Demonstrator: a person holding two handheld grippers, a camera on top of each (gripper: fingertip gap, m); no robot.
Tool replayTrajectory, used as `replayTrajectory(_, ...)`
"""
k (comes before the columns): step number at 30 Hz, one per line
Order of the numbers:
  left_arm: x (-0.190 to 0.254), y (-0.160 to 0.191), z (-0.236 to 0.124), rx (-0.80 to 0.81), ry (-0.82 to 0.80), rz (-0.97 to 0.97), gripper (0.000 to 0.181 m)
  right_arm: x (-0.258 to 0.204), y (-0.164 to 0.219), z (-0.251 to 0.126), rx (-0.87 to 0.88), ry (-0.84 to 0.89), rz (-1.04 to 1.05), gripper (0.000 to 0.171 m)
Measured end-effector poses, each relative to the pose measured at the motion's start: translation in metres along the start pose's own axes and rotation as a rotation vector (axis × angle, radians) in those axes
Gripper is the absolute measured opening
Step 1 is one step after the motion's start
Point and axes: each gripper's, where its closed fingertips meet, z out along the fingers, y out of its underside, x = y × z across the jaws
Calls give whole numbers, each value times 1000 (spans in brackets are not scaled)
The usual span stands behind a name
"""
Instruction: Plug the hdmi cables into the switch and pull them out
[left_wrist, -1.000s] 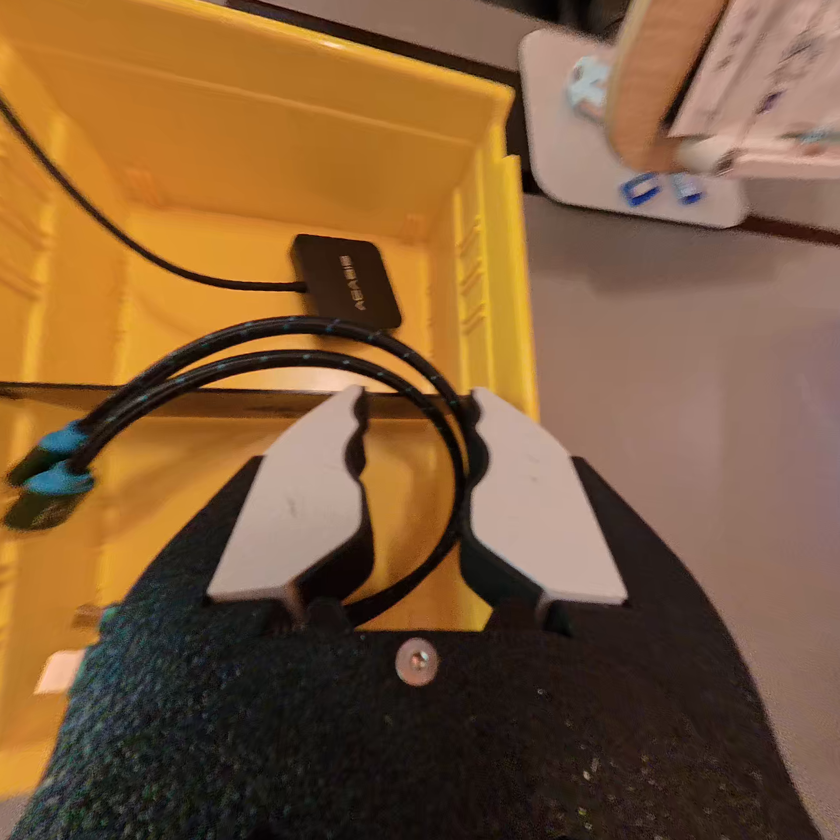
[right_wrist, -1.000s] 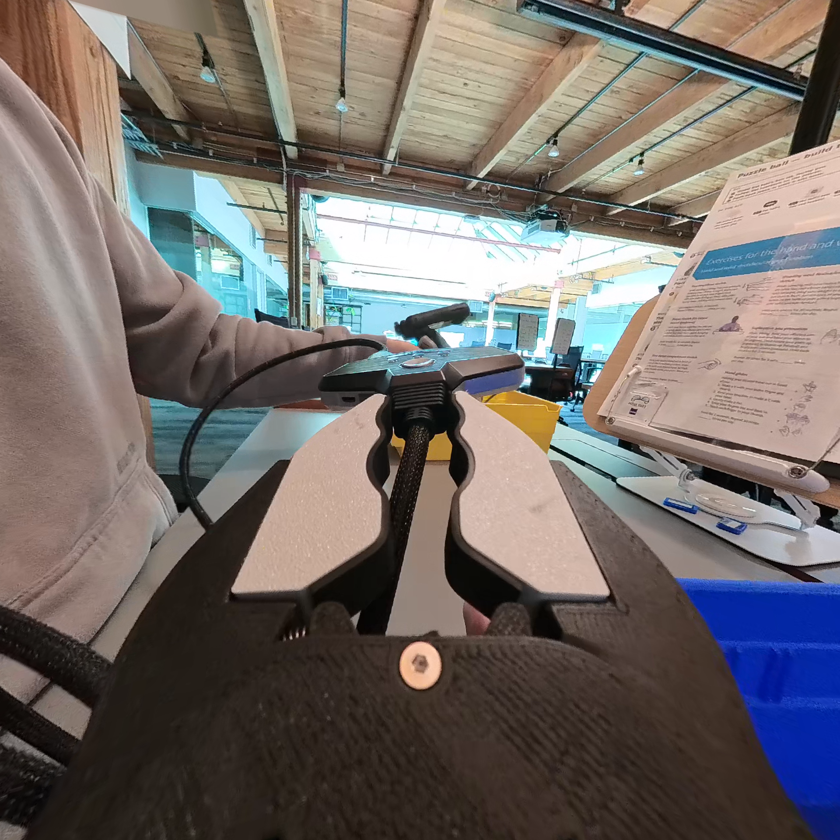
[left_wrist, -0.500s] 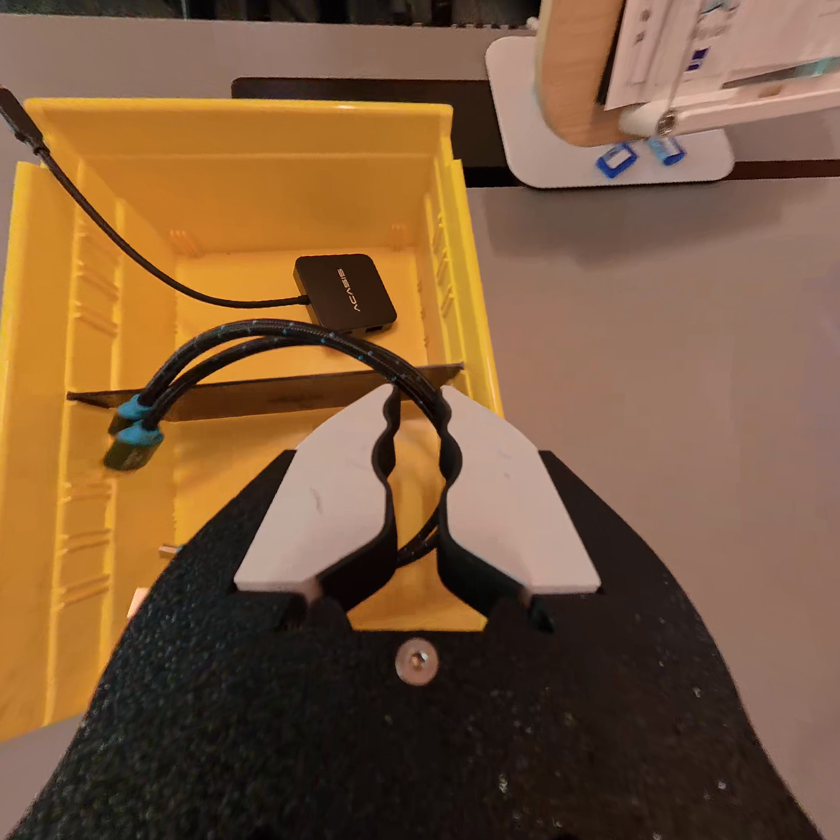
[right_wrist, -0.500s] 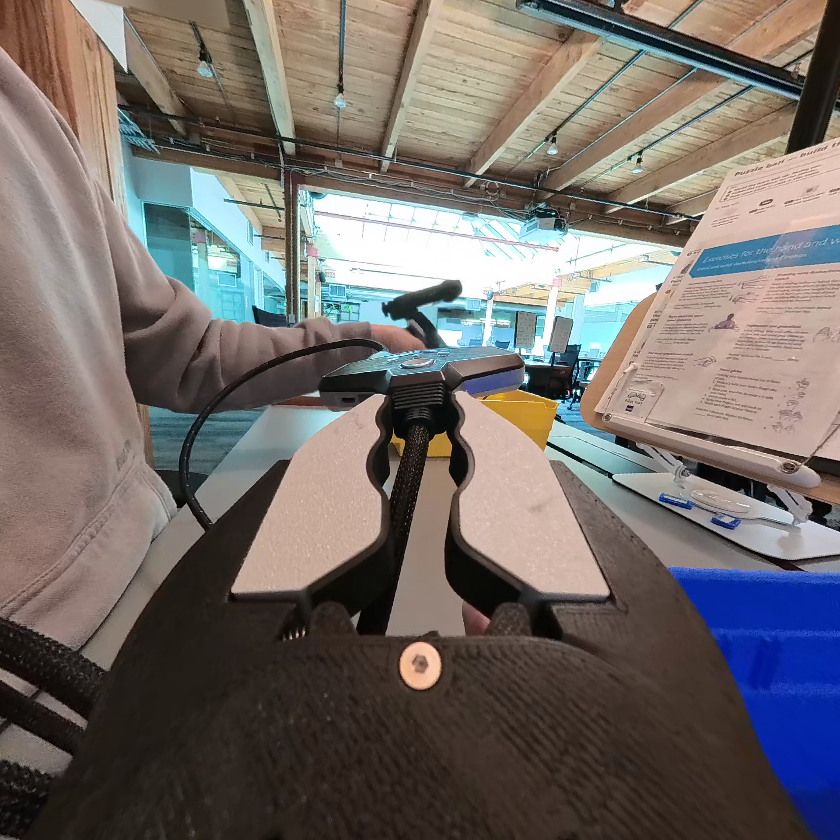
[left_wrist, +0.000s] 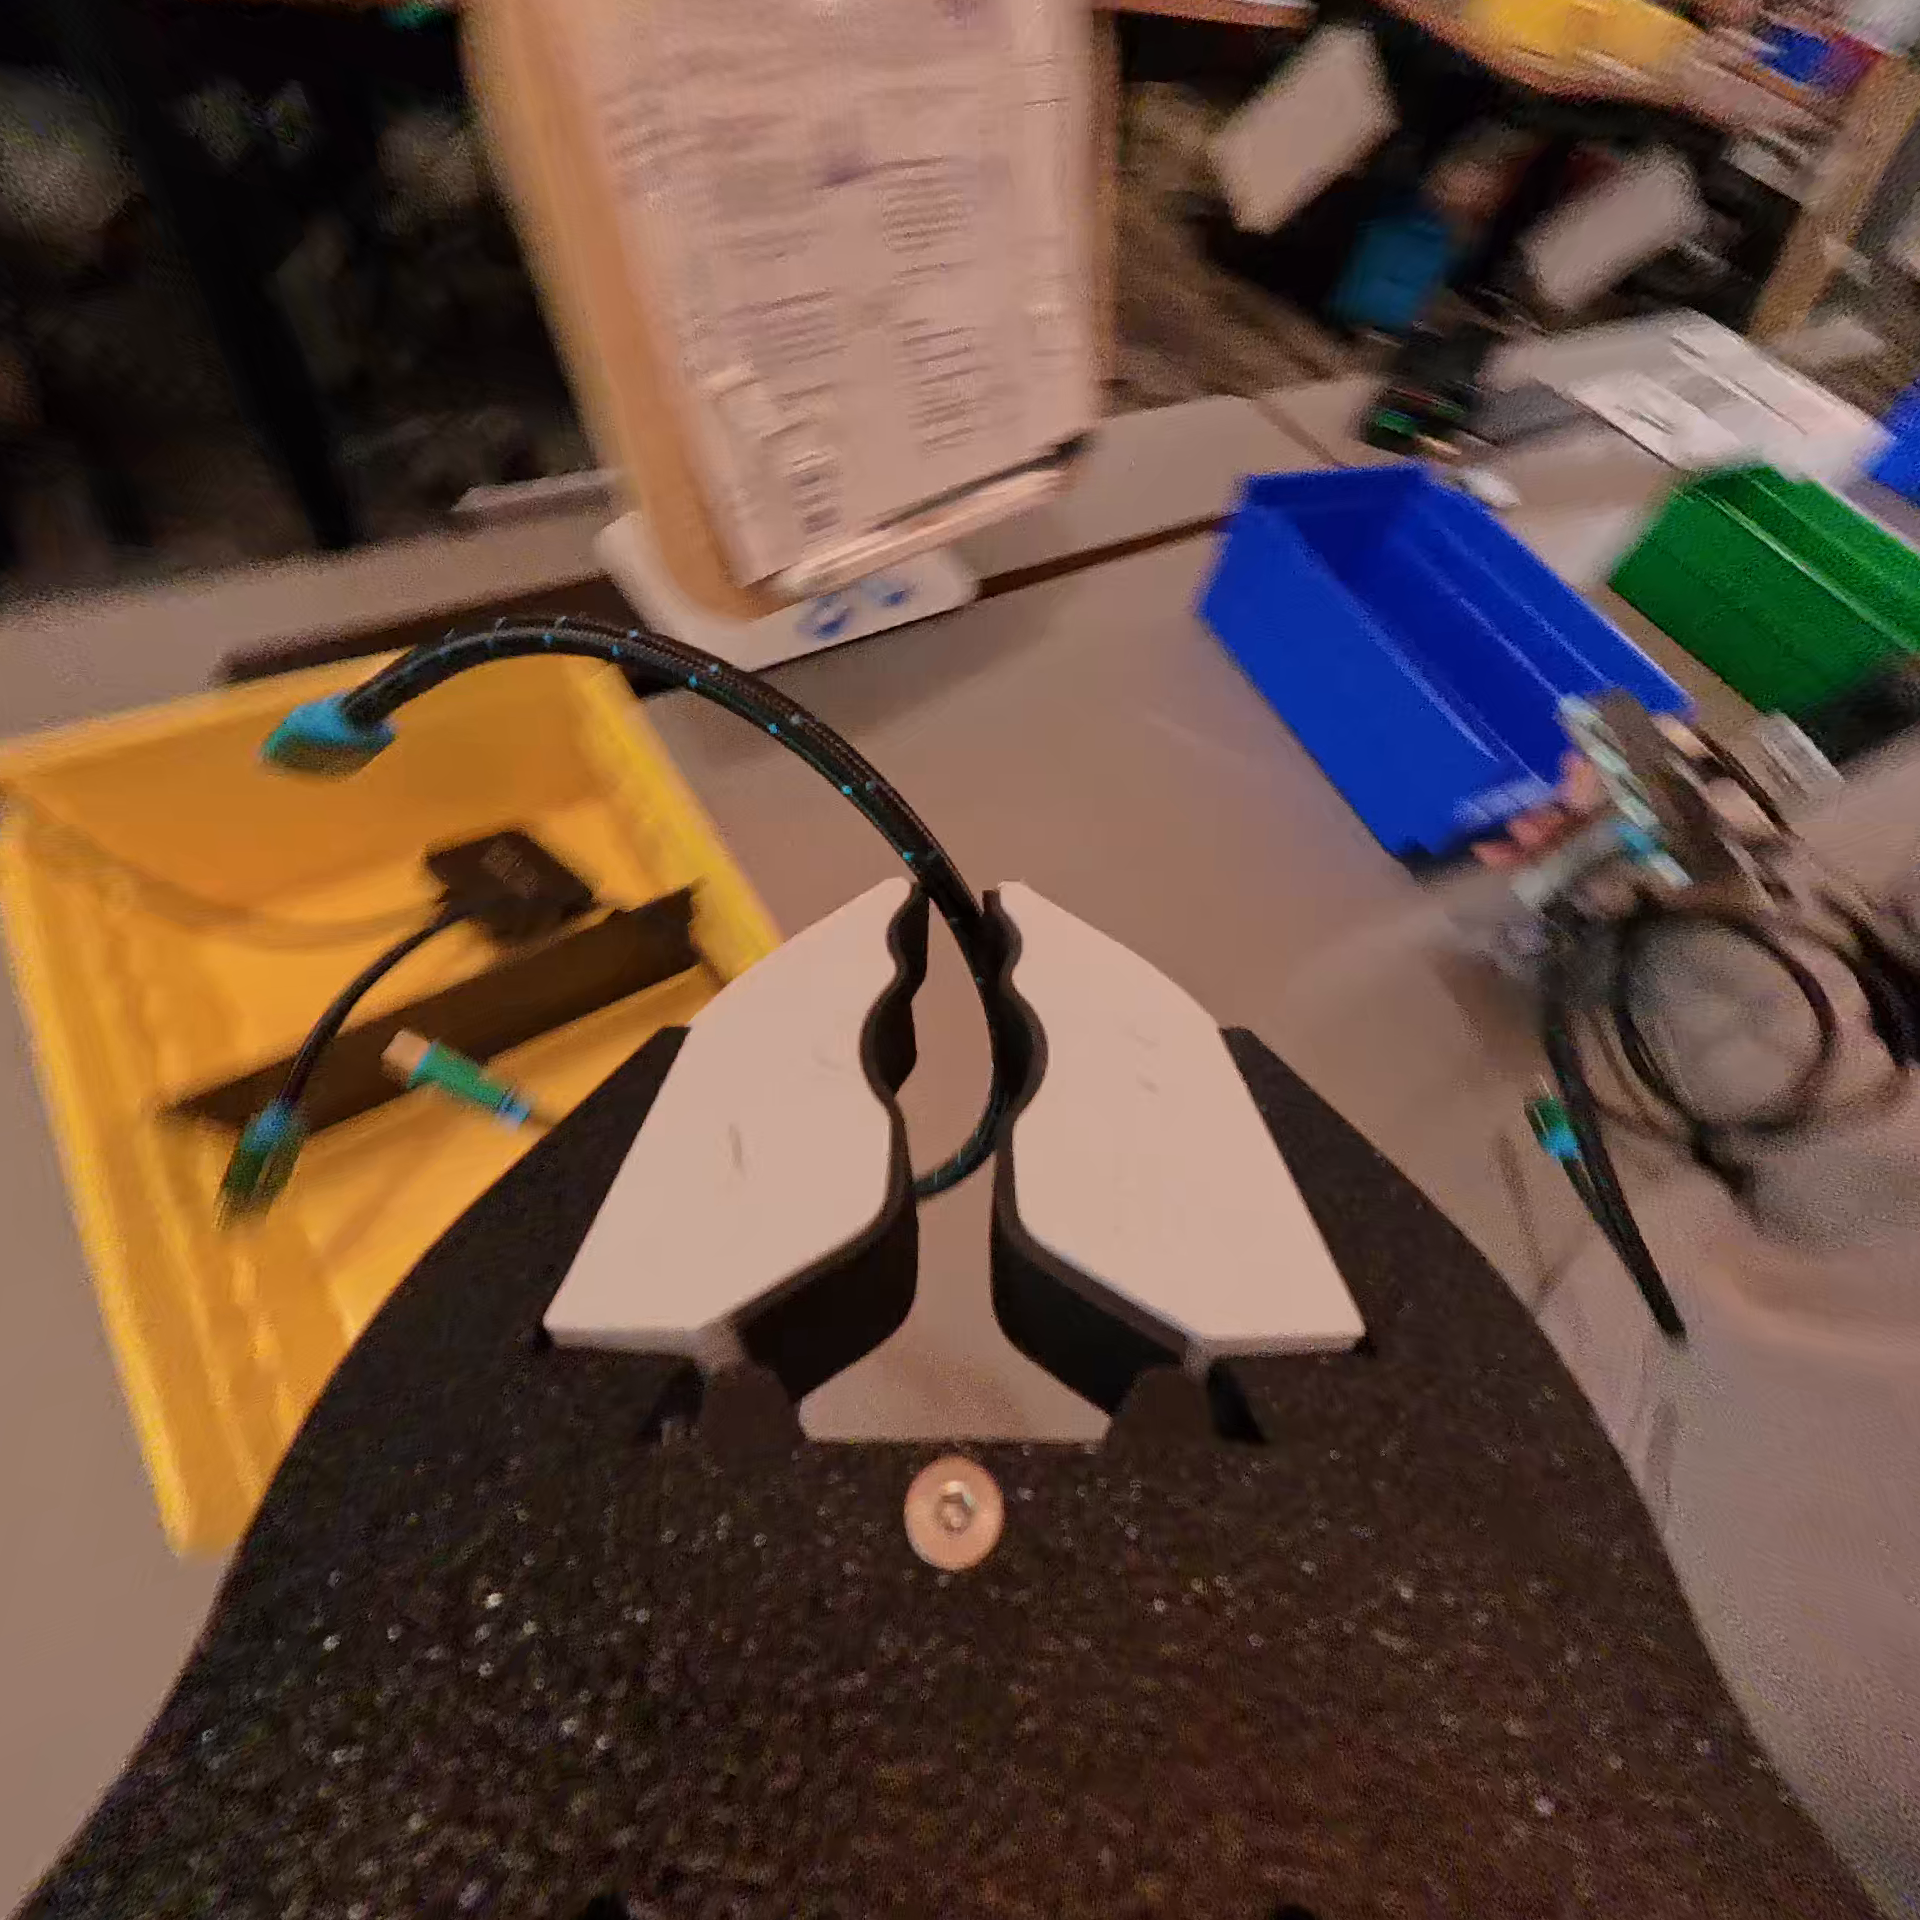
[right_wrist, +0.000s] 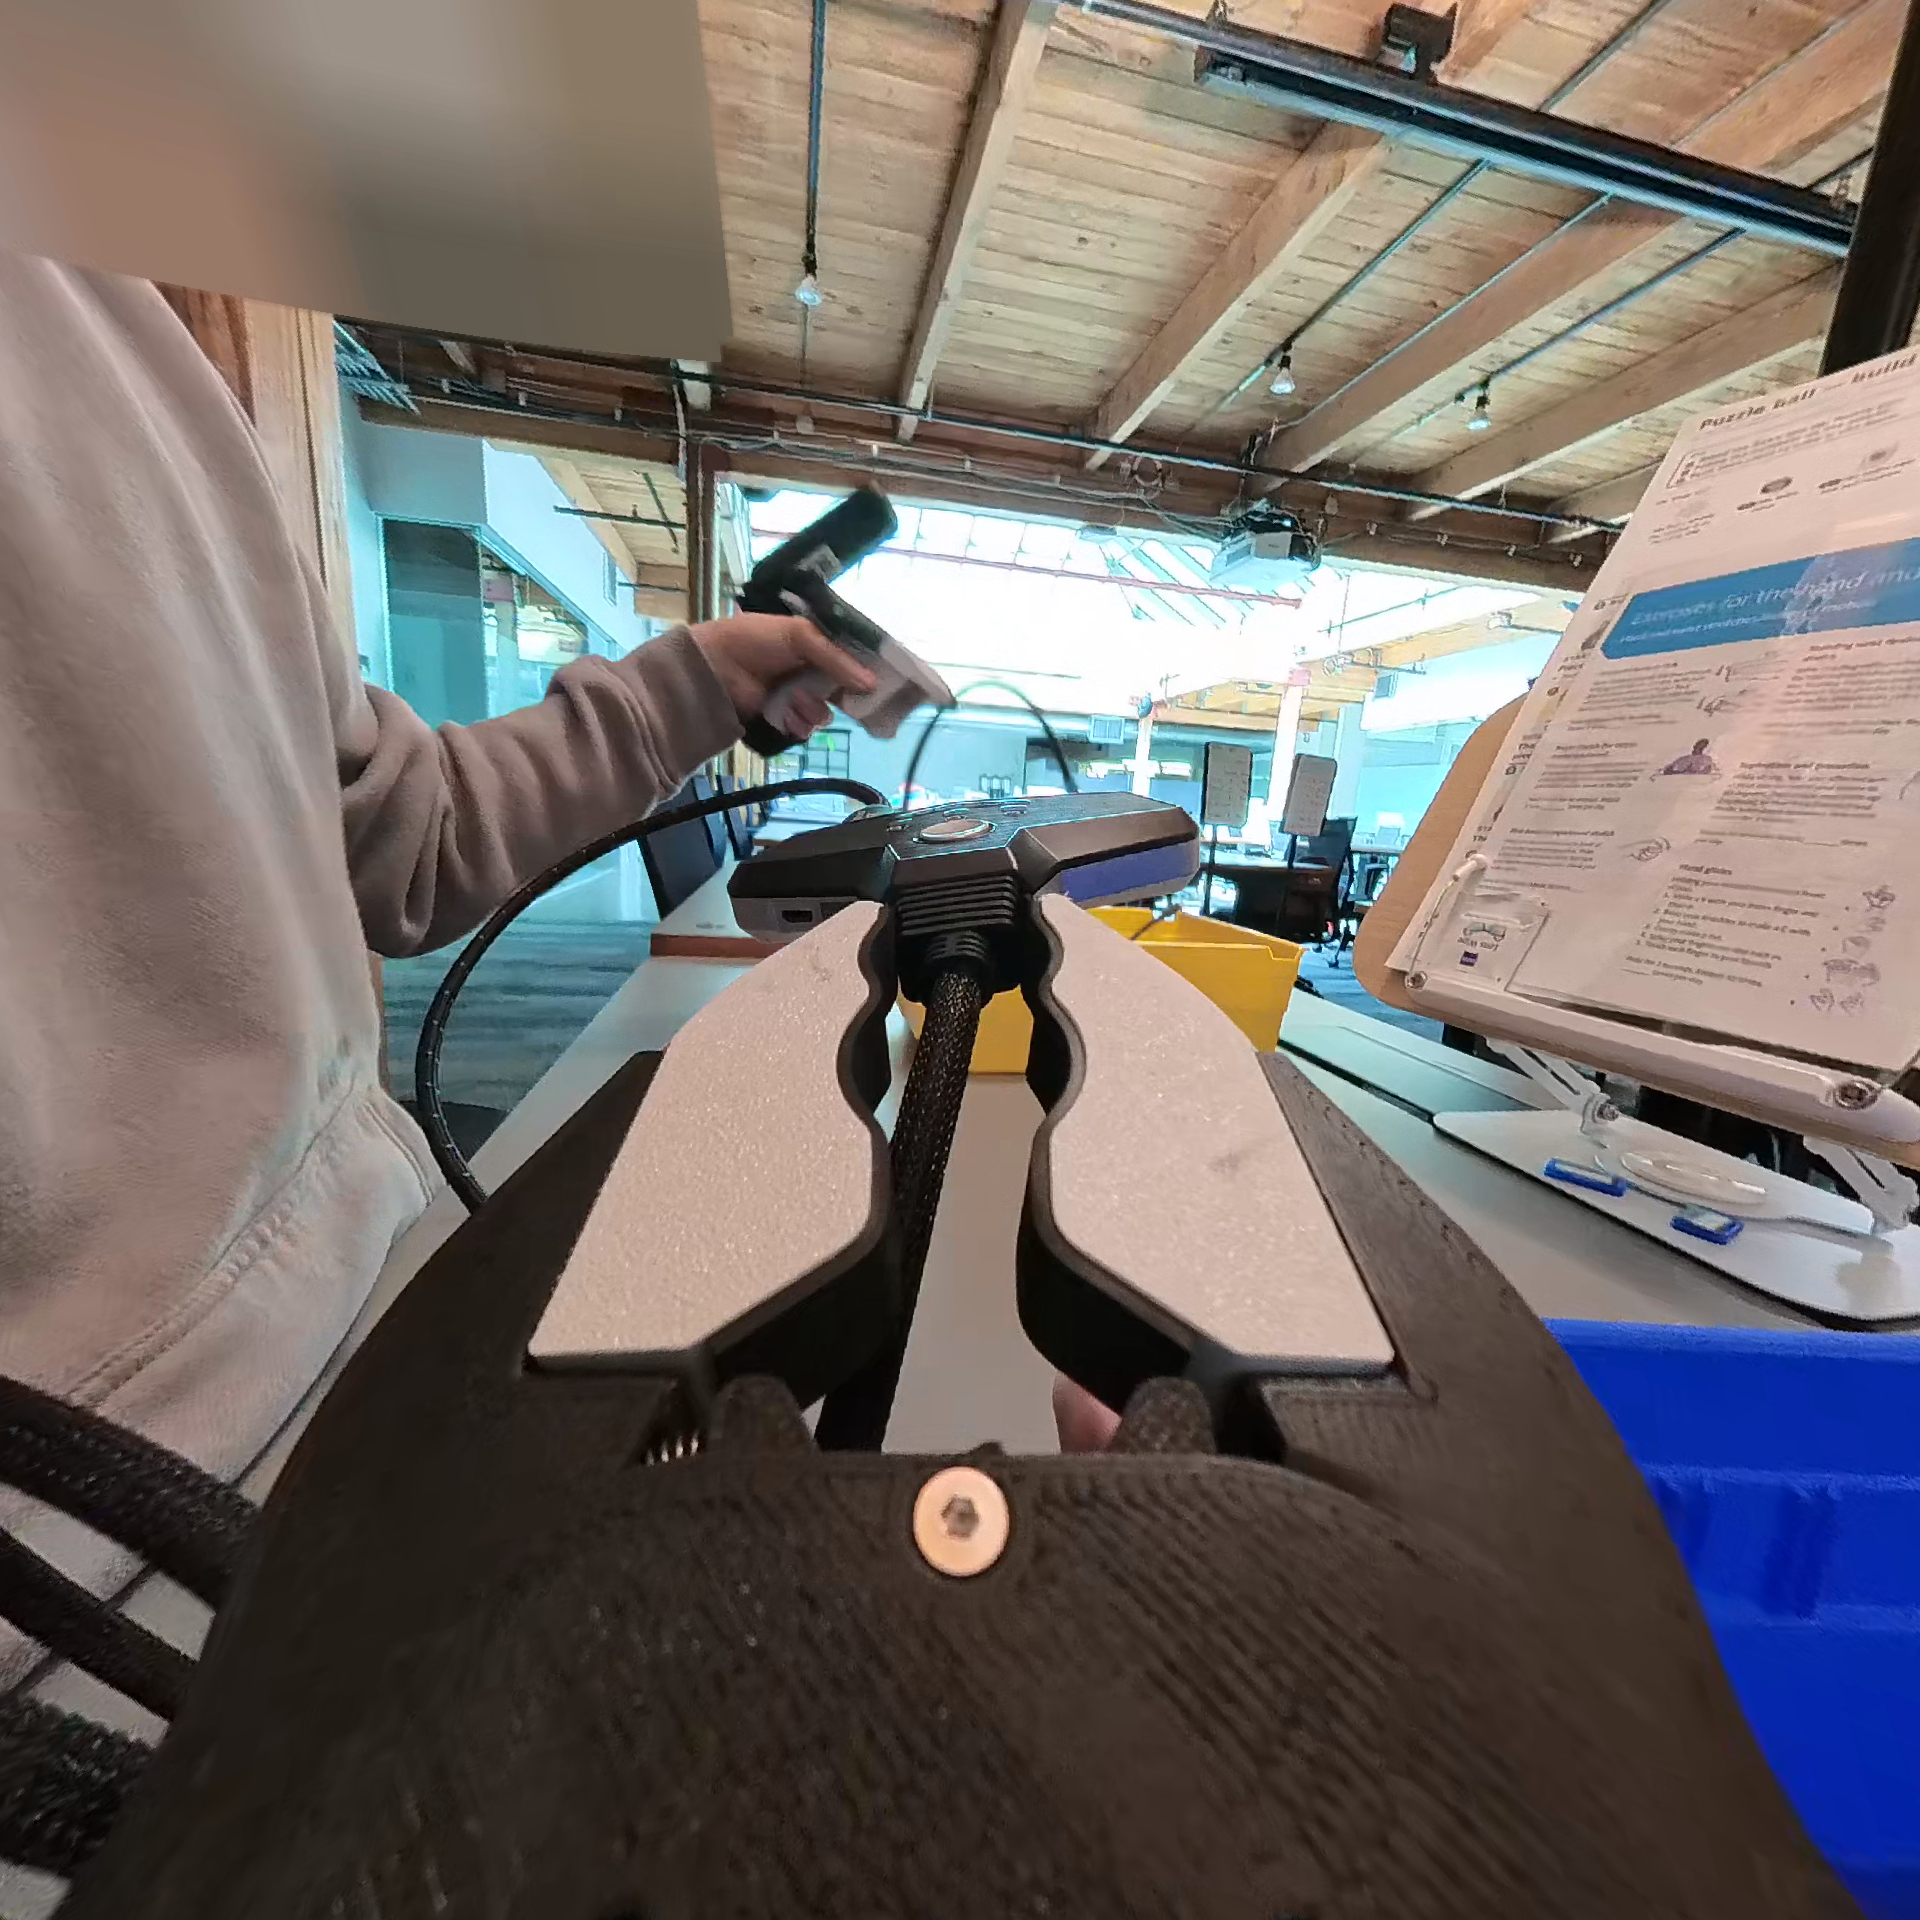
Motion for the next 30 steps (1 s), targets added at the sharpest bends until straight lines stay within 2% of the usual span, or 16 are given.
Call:
replayTrajectory(3,69,0,6,-8,224,334,9,-2,-5,-1,31,-17,1,22)
replayTrajectory(5,95,15,26,-66,264,556,9,-5,-9,-3,53,-33,1,22)
replayTrajectory(8,114,60,71,-215,287,832,8,-14,-16,-7,85,-88,4,22)
replayTrajectory(12,150,146,126,-344,481,1063,6,-26,-19,-8,86,-155,0,22)
replayTrajectory(16,172,214,155,-375,649,1083,7,-27,-14,-6,54,-160,0,22)
replayTrajectory(20,172,234,163,-411,662,1001,10,-30,-11,-7,36,-180,-1,22)
replayTrajectory(21,171,233,162,-419,657,970,13,-29,-12,-9,37,-177,-1,22)
replayTrajectory(24,182,213,158,-384,695,838,46,-27,-15,-18,44,-177,4,22)
replayTrajectory(27,187,177,177,-234,635,799,49,-25,-17,-24,45,-170,-8,22)
replayTrajectory(30,181,166,212,-227,568,855,50,-24,-16,-27,38,-165,-15,22)
